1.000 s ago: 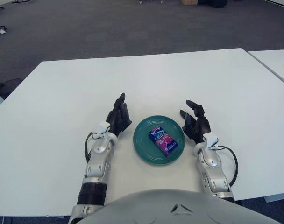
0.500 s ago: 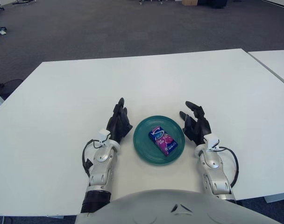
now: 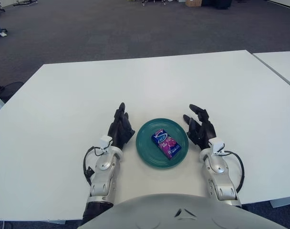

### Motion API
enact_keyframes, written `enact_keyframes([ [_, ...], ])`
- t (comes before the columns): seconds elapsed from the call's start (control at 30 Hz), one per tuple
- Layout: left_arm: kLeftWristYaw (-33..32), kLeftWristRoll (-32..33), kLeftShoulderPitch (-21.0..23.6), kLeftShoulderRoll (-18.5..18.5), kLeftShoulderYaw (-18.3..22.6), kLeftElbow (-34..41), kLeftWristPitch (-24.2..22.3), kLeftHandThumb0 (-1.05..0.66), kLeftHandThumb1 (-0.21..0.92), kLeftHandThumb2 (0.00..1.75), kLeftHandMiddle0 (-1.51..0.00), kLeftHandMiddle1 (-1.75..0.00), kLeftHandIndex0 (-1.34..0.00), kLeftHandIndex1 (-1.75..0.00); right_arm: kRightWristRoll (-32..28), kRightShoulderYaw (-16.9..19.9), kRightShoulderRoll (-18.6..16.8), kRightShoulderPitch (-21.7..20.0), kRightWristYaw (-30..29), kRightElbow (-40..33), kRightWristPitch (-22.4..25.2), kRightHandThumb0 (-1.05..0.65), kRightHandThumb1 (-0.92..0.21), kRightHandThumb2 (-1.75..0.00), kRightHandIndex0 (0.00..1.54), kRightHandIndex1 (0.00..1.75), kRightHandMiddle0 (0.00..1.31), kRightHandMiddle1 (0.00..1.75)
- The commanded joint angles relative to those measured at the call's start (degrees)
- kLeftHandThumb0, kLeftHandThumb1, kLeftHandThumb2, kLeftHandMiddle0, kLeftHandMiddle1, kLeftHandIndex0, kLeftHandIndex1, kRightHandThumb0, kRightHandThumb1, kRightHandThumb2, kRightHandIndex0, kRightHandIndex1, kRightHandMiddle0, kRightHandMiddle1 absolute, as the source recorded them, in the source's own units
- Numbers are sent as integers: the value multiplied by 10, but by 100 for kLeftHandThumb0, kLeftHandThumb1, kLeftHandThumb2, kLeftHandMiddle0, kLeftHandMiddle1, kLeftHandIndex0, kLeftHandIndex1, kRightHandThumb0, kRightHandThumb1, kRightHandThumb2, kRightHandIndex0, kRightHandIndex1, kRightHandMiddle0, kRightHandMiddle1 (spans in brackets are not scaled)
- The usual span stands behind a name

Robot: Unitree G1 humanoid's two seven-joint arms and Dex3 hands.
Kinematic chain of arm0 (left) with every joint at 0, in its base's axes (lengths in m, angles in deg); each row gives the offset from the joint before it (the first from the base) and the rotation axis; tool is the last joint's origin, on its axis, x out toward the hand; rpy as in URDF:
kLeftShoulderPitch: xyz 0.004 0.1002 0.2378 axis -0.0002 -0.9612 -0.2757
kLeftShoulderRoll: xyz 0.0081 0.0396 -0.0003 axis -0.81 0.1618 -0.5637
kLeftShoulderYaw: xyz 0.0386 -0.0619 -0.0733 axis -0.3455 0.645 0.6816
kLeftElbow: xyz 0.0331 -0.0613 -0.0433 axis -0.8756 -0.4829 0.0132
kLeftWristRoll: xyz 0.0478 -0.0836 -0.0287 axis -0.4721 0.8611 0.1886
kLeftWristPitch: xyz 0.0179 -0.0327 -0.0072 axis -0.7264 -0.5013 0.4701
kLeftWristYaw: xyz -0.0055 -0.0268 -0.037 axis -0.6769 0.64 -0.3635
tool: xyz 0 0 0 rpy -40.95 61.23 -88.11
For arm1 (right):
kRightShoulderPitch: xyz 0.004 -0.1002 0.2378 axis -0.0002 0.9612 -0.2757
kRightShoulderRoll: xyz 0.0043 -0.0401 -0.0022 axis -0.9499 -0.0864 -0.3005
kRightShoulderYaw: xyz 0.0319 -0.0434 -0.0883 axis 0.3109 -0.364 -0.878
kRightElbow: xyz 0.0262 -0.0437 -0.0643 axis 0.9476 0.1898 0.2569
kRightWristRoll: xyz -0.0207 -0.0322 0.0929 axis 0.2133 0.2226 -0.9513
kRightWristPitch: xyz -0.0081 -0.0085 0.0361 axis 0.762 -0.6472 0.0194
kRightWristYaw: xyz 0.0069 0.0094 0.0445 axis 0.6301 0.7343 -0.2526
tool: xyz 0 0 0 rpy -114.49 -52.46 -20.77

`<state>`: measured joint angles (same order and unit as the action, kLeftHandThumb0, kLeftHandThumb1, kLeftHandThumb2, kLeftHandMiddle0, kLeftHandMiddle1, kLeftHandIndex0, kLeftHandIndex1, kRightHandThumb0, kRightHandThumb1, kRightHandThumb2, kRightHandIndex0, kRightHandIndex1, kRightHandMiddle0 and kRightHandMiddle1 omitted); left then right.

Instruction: Put the gum into the plate.

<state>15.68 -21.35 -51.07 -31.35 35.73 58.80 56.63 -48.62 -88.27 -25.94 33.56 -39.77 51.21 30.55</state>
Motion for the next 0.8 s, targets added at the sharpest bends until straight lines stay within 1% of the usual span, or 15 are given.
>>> enact_keyframes([
  [0.0, -17, -3, -38, 11, -9, -7, -32, -95, 92, 101, -5, -2, -10, -7, -3, 3, 4, 20, 3, 12, 32, -63, -92, -79, 64, 3, 6, 73],
  [0.37, -38, -10, -61, 10, -33, 5, -24, -88, 92, 101, -10, -2, -14, -11, 0, 1, 10, 22, 3, 1, 47, -65, -92, -80, 62, 2, 6, 73],
  [0.57, -43, -11, -66, 8, -40, 3, -11, -89, 92, 100, -11, -2, -12, -12, 4, 1, 15, 23, 2, 0, 48, -65, -92, -81, 61, 1, 5, 73],
  [0.77, -49, -15, -67, 8, -43, -5, 13, -90, 92, 100, -13, -2, -12, -13, 4, 1, 16, 23, 0, 1, 48, -66, -92, -81, 60, 1, 5, 73],
])
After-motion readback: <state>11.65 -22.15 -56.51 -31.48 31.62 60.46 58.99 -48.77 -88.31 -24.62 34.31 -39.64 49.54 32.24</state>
